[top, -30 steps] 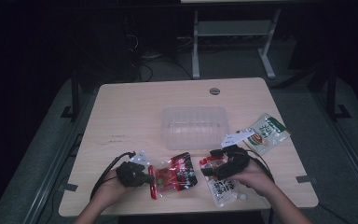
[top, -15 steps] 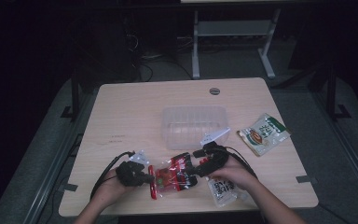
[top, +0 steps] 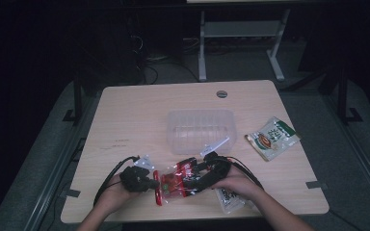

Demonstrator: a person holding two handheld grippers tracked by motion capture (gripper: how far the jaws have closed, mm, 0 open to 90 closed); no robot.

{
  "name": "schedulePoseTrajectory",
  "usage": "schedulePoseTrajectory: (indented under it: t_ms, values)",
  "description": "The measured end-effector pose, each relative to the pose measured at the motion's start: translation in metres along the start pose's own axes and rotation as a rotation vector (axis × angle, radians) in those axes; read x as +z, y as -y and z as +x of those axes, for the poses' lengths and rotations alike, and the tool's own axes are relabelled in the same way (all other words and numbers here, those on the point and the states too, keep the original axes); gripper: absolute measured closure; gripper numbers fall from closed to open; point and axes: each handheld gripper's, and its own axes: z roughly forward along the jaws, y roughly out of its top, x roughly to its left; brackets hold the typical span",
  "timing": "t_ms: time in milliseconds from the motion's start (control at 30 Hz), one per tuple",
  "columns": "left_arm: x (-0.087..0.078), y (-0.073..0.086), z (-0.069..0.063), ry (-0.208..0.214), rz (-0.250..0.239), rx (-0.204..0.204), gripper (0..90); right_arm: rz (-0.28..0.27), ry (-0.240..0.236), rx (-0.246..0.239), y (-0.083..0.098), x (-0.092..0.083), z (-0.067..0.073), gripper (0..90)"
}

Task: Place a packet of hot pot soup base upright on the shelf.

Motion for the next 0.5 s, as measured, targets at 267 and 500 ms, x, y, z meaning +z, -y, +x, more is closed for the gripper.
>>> schedulePoseTrajectory:
  t_ms: [267,500]
  values:
    - [-0.0002,-0.0008,-0.001,-0.007,0.009,0.008,89.7,-0.014,-0.028,-0.003,-0.0007,0.0013,0.0038,25.6]
    - [-0.0002,-0.0009,-0.001,-0.008,0.01,0.006,89.7,-0.029,-0.043,-0.017,-0.003,0.0004,0.0064,39.2]
